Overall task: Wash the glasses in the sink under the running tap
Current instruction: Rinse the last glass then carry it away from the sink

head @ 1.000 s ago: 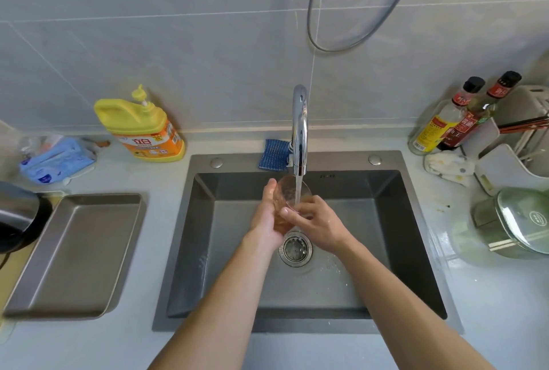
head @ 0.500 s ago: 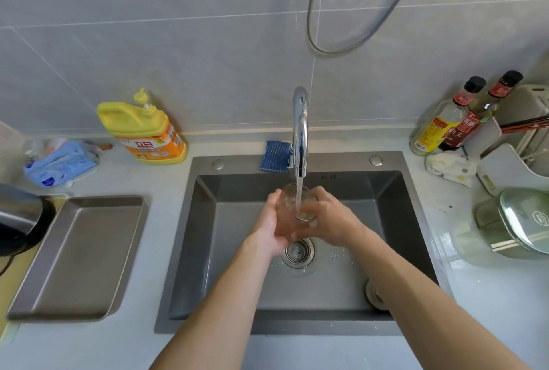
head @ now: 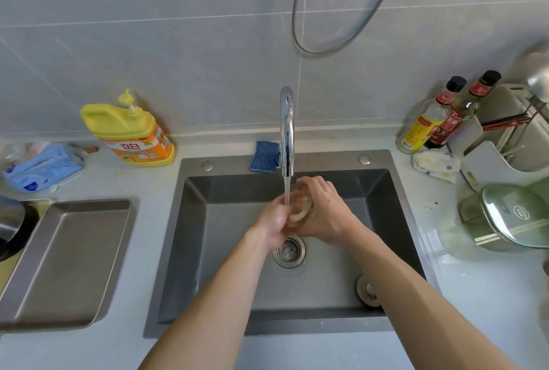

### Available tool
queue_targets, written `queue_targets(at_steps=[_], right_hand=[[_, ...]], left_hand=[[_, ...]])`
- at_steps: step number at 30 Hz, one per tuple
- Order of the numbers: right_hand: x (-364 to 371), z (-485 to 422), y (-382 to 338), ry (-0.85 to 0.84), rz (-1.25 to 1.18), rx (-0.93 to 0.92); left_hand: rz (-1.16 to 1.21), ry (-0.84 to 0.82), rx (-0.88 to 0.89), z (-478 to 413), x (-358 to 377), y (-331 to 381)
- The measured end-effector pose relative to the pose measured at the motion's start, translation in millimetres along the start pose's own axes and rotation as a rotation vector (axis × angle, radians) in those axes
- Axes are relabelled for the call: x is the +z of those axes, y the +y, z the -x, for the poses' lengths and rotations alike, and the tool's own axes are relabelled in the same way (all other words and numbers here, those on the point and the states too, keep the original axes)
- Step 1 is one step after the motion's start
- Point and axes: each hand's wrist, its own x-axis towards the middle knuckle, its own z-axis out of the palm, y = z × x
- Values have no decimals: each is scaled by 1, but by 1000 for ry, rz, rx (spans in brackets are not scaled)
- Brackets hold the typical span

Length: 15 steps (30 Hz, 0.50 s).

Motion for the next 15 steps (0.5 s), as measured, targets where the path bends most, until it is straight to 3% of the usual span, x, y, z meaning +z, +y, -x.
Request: queue_targets(at_steps=[3,6,9,13,15], right_hand=[[4,0,-8,-58,172,-108],[4,-1,-14,-63,59,-49],[2,-5,-15,-75,-93,38],[13,-12,-20,100,-420,247],[24,-15,-25,56,-505,272]], left_hand=[[-267,214,81,1,1,-2],[-412,312,77,-1,-4,2],[-268,180,71,0,-13,6],[118,33,87,16,-15,2],[159,-1,125,21,-13,-1]])
